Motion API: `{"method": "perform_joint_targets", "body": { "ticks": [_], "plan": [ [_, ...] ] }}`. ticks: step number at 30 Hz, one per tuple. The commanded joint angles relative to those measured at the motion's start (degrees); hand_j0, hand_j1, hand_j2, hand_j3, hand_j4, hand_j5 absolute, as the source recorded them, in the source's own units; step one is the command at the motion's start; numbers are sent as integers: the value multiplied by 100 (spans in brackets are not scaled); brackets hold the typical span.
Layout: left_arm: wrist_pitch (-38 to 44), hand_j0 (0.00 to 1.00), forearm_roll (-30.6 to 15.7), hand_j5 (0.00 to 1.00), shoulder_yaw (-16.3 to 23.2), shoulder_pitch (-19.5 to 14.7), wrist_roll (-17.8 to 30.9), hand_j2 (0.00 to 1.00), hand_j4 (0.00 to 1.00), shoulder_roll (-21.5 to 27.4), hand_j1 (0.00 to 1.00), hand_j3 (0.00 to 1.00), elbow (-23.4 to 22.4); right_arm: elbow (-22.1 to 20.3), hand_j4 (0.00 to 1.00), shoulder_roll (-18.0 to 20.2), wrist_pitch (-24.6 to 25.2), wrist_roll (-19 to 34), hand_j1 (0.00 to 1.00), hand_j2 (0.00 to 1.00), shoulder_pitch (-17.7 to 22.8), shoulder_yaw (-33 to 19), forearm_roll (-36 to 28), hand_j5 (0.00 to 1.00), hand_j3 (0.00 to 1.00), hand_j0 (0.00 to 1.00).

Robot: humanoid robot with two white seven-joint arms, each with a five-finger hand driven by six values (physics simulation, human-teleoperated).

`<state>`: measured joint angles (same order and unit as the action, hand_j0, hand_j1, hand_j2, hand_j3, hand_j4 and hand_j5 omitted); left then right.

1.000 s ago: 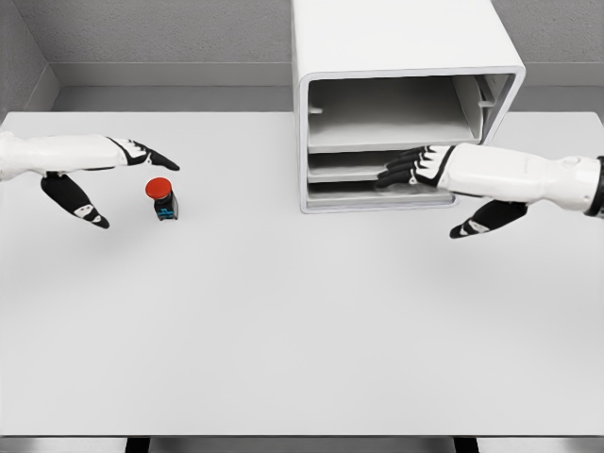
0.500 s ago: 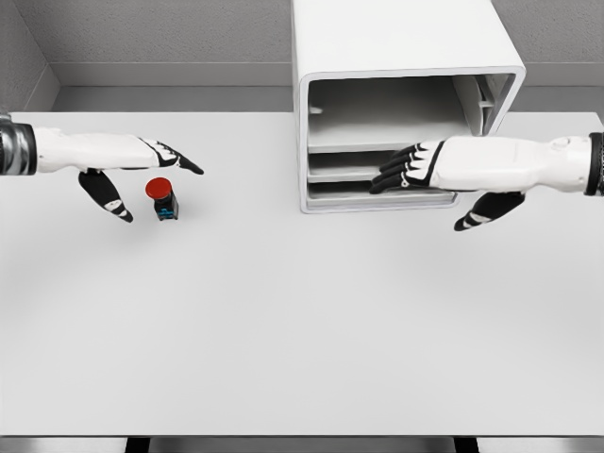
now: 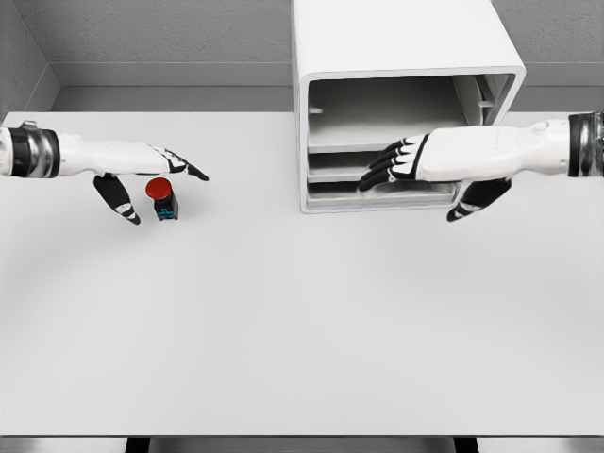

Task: Slide open multi-storey tabletop storage cabinets and put open load switch and slide close multi-storey tabletop storage cabinets

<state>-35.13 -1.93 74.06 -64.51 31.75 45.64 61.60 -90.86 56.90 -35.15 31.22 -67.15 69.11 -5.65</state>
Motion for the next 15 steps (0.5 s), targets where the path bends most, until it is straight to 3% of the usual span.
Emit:
{"method": "perform_joint_targets", "body": {
  "ticks": [1,9,15],
  "plan": [
    [13,100,26,100,3,0,-2,100,100,-29,100,100,-34,279,100,-153,15,7,100,100,0,-29,-42,100,100,100],
    [13,100,105,100,12,35,-2,100,100,-29,100,100,-148,1229,100,-663,15,16,100,100,-26,-29,-59,100,100,100],
    [13,100,114,100,3,114,-2,100,100,-152,100,100,-376,1422,100,-848,15,16,100,100,-35,-38,-24,100,100,100]
  ]
}}
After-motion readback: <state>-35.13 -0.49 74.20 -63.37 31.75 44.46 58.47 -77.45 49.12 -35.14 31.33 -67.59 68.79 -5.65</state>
